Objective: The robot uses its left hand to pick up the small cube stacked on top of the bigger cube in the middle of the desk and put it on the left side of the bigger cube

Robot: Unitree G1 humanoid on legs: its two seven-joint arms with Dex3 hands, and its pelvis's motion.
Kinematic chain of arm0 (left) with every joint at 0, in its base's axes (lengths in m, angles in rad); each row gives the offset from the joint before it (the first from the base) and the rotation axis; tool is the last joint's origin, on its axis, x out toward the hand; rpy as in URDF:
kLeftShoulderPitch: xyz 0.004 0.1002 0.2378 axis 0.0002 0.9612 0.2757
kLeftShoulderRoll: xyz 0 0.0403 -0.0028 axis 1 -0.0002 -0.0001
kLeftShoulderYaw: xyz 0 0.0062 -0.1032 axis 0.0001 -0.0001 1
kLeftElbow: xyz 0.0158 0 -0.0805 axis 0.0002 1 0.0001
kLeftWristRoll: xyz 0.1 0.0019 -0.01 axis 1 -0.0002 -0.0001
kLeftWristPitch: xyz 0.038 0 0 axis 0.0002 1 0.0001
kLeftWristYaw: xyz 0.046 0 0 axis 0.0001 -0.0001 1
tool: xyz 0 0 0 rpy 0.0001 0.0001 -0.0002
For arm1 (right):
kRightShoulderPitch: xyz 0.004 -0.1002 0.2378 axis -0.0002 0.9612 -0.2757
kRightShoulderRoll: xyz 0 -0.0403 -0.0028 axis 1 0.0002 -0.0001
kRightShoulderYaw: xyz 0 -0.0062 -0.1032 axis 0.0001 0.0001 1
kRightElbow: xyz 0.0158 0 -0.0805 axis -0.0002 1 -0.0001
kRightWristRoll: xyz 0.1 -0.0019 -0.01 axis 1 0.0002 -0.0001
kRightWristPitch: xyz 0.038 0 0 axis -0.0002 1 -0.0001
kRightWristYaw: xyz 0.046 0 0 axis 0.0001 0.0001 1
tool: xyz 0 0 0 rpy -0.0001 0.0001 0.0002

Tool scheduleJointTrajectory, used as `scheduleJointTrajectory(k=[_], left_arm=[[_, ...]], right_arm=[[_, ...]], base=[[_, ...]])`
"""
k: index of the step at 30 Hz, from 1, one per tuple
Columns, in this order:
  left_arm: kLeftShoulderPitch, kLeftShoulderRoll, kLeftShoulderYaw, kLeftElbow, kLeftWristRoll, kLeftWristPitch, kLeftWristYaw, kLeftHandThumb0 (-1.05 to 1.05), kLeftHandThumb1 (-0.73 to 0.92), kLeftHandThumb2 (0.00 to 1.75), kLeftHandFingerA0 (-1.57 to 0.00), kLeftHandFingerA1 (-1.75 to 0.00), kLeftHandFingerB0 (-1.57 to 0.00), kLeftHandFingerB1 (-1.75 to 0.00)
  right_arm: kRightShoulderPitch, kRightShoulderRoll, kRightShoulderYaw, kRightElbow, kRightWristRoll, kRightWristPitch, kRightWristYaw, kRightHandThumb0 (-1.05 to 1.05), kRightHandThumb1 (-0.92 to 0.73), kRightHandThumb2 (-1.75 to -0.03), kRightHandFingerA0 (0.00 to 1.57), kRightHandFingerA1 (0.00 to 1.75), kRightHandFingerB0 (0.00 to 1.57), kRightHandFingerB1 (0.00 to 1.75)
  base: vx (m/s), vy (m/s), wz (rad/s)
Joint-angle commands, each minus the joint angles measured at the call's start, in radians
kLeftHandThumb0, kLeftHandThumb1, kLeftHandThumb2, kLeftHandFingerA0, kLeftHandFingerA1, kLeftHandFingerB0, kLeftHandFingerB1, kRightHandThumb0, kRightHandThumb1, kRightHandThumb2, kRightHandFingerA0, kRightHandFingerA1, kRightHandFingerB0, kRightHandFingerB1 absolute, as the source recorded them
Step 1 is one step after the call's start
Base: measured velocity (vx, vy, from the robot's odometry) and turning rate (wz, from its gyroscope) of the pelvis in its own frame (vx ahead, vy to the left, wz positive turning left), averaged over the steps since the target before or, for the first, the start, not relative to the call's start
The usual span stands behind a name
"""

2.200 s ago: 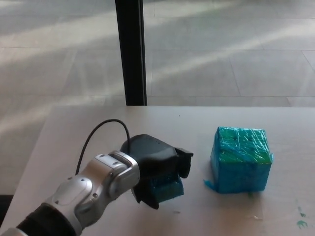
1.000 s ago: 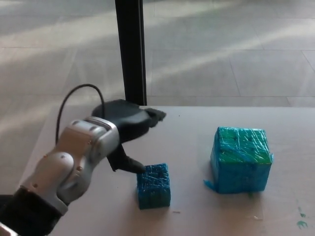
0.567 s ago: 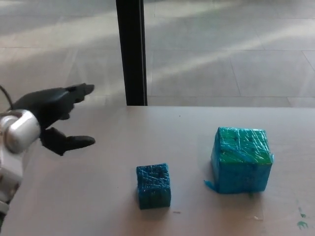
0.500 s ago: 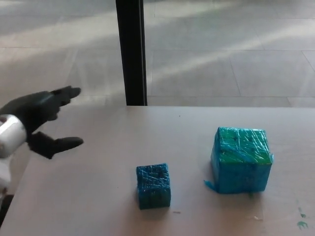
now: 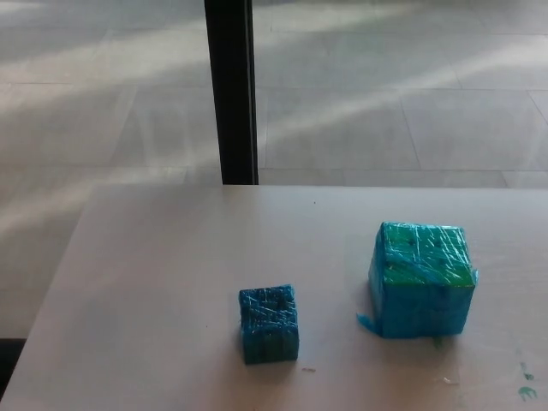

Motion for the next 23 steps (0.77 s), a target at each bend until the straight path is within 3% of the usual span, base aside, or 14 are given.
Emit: scheduleJointTrajectory(k=[1,2,4,5,6,7,11,12,15,16,17,18,19,23], left_arm=[[0.181,-0.110,0.423,0.288,-0.375,0.115,0.349,-0.94,0.75,1.14,-0.66,-1.24,-0.22,-0.48],[0.186,-0.116,0.423,0.317,-0.369,0.114,0.363,-0.86,0.92,0.68,-0.46,-0.92,-0.22,-0.33],[0.195,-0.142,0.456,0.299,-0.390,0.175,0.333,-0.82,0.89,0.67,-0.42,-1.04,-0.46,-0.52],[0.203,-0.153,0.478,0.313,-0.415,0.164,0.319,-0.86,0.88,0.67,-0.38,-0.77,-0.44,-0.35],[0.220,-0.160,0.493,0.328,-0.425,0.149,0.319,-0.89,0.74,1.15,-0.60,-1.14,-0.37,-0.48],[0.228,-0.161,0.508,0.343,-0.440,0.141,0.305,-0.85,0.85,0.67,-0.48,-1.23,-0.48,-0.35],[0.220,-0.146,0.557,0.398,-0.461,0.188,0.325,-0.89,0.82,0.65,-0.41,-1.08,-0.28,-0.44],[0.229,-0.144,0.534,0.402,-0.433,0.206,0.321,-0.90,0.75,1.14,-0.57,-1.15,-0.34,-0.59],[0.229,-0.132,0.520,0.430,-0.417,0.194,0.332,-0.96,0.69,0.84,-0.53,-1.36,-0.38,-0.54],[0.230,-0.133,0.520,0.427,-0.422,0.197,0.329,-0.86,0.85,0.68,-0.43,-1.59,-0.57,-0.52],[0.229,-0.135,0.509,0.418,-0.412,0.206,0.340,-0.91,0.73,1.16,-0.68,-1.24,-0.48,-0.63],[0.230,-0.139,0.501,0.404,-0.402,0.217,0.354,-0.91,0.73,1.16,-0.68,-1.24,-0.48,-0.63],[0.238,-0.137,0.483,0.403,-0.398,0.215,0.345,-0.95,0.68,1.04,-0.49,-0.89,-0.08,-0.36],[0.248,-0.119,0.457,0.429,-0.420,0.199,0.321,-0.87,0.63,1.08,-0.55,-1.13,0.00,-0.28]], right_arm=[[0.008,-0.010,-0.002,-0.001,0.004,-0.021,-0.014,-0.39,-0.23,-0.98,0.94,0.95,0.78,0.79],[0.011,-0.011,-0.003,-0.004,0.005,-0.021,-0.012,-0.38,-0.22,-0.98,0.93,0.94,0.79,0.80],[0.011,-0.014,0.002,-0.006,-0.001,-0.023,-0.020,-0.39,-0.24,-0.99,0.90,0.93,0.79,0.79],[0.011,-0.015,-0.001,-0.006,0.003,-0.025,-0.017,-0.39,-0.24,-0.98,0.91,0.94,0.79,0.80],[0.009,-0.014,-0.003,-0.002,0.005,-0.027,-0.015,-0.38,-0.23,-0.99,0.92,0.94,0.79,0.80],[0.008,-0.014,-0.001,0.001,0.003,-0.035,-0.016,-0.39,-0.23,-0.99,0.92,0.93,0.79,0.80],[0.018,-0.007,-0.005,0.000,0.009,-0.023,-0.024,-0.37,-0.23,-0.99,0.94,0.94,0.79,0.80],[0.024,-0.005,-0.007,-0.002,0.015,-0.006,-0.016,-0.38,-0.23,-0.97,0.93,0.95,0.76,0.79],[0.027,-0.001,-0.008,0.001,0.017,-0.013,-0.015,-0.38,-0.22,-0.97,0.93,0.94,0.75,0.78],[0.028,-0.001,-0.011,0.000,0.020,-0.015,-0.015,-0.39,-0.23,-0.98,0.92,0.94,0.74,0.78],[0.023,-0.002,-0.002,0.003,0.010,-0.007,-0.019,-0.36,-0.22,-0.96,0.91,0.93,0.76,0.78],[0.022,-0.001,-0.001,0.006,0.008,-0.005,-0.022,-0.36,-0.22,-0.96,0.91,0.93,0.76,0.78],[0.027,-0.002,0.000,0.000,0.008,-0.011,-0.020,-0.37,-0.22,-0.97,0.92,0.94,0.75,0.78],[0.030,0.003,-0.010,0.002,0.022,-0.010,-0.011,-0.36,-0.23,-0.97,0.92,0.95,0.75,0.79]], base=[[0.00,0.000,0.00],[0.00,0.000,0.00],[0.00,0.000,0.00],[0.00,0.000,0.00],[0.00,0.000,0.00],[0.00,0.000,0.00],[0.00,0.000,0.00],[0.00,0.000,0.00],[0.00,0.000,0.00],[0.00,0.000,0.00],[0.00,0.000,0.00],[0.00,0.000,0.00],[0.00,0.000,0.00],[0.00,0.000,0.00]])
